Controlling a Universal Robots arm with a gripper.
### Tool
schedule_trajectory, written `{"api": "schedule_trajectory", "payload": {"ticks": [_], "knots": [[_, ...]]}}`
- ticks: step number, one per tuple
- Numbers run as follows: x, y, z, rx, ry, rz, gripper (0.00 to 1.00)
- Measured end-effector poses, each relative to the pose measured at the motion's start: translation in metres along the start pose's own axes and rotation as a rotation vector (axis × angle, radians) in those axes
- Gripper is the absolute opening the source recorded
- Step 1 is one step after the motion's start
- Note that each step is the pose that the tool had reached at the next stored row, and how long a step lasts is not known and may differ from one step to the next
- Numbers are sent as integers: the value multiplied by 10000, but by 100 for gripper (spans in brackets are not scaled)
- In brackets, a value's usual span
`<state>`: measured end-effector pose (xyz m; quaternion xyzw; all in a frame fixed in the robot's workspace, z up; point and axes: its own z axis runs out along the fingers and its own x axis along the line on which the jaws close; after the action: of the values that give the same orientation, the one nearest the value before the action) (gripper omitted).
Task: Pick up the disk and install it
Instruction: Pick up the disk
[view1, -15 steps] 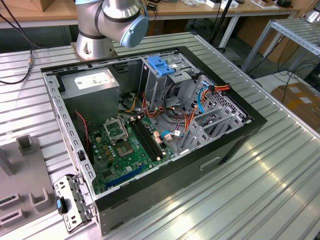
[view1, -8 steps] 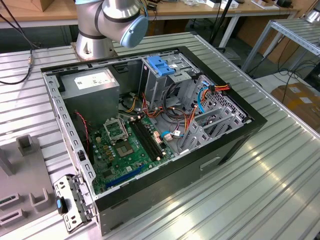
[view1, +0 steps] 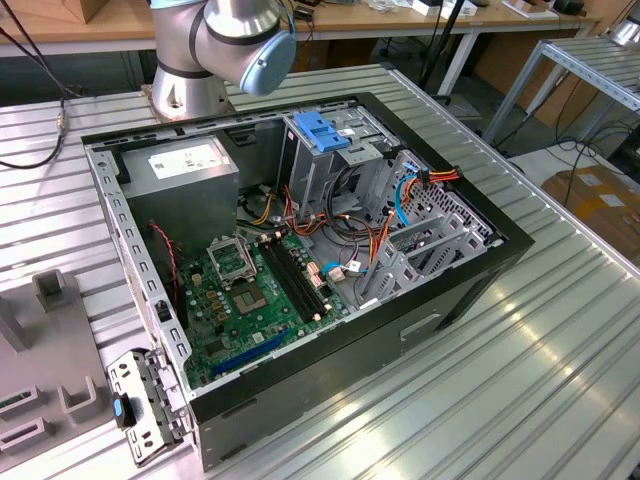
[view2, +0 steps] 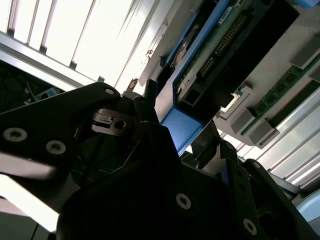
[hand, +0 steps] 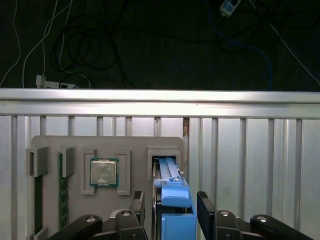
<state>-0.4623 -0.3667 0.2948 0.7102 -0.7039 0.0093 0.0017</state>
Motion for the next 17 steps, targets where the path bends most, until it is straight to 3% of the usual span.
{"api": "schedule_trajectory", "payload": {"ticks": [1, 3, 17], "knots": [[0, 0, 1, 1, 0, 0, 54], [0, 0, 2, 1, 0, 0, 39], [7, 0, 7, 1, 0, 27, 39]]}}
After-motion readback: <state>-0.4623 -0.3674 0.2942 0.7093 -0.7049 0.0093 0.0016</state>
